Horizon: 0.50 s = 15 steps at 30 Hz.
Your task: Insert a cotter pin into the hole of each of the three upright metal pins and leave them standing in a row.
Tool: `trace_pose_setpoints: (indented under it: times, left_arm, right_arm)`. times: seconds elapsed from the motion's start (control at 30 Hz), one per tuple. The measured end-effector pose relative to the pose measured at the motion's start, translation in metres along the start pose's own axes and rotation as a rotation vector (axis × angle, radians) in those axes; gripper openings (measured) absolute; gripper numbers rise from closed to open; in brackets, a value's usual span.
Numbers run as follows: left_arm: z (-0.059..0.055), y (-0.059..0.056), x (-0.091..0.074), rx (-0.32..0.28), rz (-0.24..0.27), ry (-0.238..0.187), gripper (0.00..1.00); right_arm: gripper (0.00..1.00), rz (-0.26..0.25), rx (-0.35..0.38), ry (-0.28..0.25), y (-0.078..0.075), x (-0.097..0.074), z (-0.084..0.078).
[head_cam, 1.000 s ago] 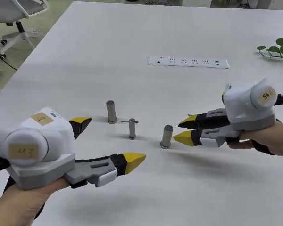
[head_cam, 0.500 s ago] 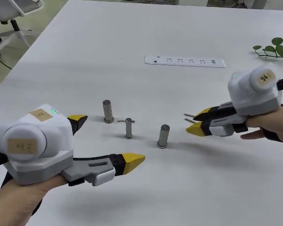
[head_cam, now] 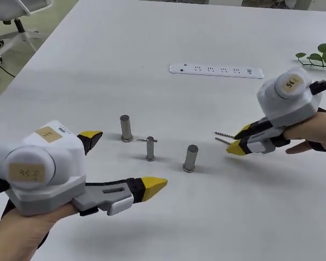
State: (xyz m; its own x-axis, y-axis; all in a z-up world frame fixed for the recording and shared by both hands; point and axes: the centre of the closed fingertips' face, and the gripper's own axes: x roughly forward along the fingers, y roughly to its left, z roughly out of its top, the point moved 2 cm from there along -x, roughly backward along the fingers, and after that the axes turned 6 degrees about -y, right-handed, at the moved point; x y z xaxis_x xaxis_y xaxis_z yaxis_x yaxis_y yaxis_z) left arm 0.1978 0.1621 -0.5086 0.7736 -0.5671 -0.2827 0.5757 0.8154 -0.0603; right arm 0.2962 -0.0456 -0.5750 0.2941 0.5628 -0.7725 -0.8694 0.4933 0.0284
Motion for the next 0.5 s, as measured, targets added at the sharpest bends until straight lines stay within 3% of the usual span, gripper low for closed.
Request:
trace_pose_setpoints:
  times: [0.5]
  left_arm:
    - [-0.002, 0.002, -0.002, -0.008, 0.008, 0.003, 0.86]
  right_arm:
    - [0.11, -0.032, 0.027, 0.071, -0.015, 0.009, -0.007]
